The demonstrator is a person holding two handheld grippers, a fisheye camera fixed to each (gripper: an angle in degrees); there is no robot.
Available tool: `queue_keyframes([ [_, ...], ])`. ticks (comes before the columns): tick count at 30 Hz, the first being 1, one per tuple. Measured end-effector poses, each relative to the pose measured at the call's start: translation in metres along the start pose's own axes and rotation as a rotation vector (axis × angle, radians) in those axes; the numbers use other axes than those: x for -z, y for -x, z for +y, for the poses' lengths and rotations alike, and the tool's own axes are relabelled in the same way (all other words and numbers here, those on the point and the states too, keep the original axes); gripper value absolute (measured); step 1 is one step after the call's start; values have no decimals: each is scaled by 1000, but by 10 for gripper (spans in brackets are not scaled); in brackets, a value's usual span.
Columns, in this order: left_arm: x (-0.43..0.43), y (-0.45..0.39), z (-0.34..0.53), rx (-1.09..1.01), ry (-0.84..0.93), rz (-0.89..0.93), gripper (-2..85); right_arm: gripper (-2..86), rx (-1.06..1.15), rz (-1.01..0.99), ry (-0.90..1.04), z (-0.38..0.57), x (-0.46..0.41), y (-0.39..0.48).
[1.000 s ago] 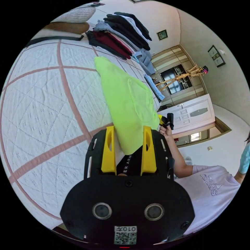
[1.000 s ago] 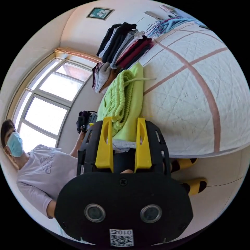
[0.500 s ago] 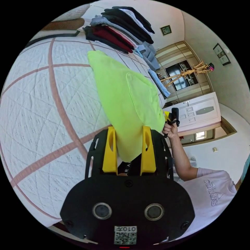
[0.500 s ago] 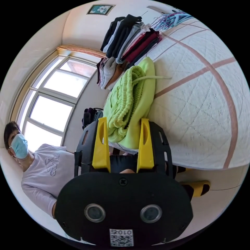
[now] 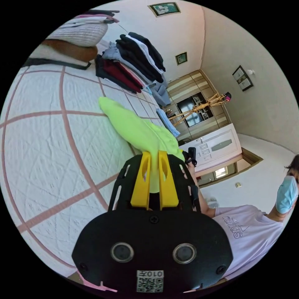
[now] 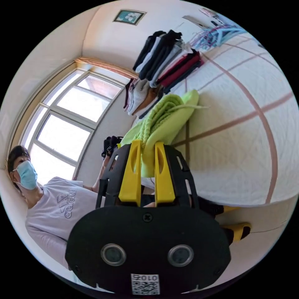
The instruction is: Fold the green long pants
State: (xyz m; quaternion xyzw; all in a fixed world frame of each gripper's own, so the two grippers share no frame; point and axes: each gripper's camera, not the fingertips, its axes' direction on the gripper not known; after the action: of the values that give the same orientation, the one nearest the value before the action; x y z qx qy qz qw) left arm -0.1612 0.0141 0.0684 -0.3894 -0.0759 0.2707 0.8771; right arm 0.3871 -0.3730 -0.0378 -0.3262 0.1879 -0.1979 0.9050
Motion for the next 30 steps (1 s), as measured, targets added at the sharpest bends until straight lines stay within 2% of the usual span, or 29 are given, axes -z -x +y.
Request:
queue_keyframes([
  [6, 90, -56, -17, -124, -106, -27, 63, 69, 144, -22, -22, -12, 5, 74],
  [13, 236, -116, 30, -251, -274, -29, 60, 72, 349, -73, -4, -16, -7, 178],
  [18, 361, -130, 48, -283, -394, -85, 60, 72, 478, -149, 63, -69, -69, 262],
  [21, 479, -158, 52, -369, -498, -225, 61, 73, 596, -206, 101, -117, -132, 337],
  [25, 655, -217, 63, -464, -586, -540, 62, 74, 761, -287, 87, -161, -220, 446],
  [27, 715, -230, 68, -427, -576, -688, 61, 74, 815, -302, 59, -171, -281, 502],
  [29, 769, -225, 77, -331, -522, -872, 61, 75, 783, -337, 60, -173, -330, 522],
  [30, 778, -218, 80, -302, -506, -908, 60, 76, 755, -343, 69, -170, -364, 525],
])
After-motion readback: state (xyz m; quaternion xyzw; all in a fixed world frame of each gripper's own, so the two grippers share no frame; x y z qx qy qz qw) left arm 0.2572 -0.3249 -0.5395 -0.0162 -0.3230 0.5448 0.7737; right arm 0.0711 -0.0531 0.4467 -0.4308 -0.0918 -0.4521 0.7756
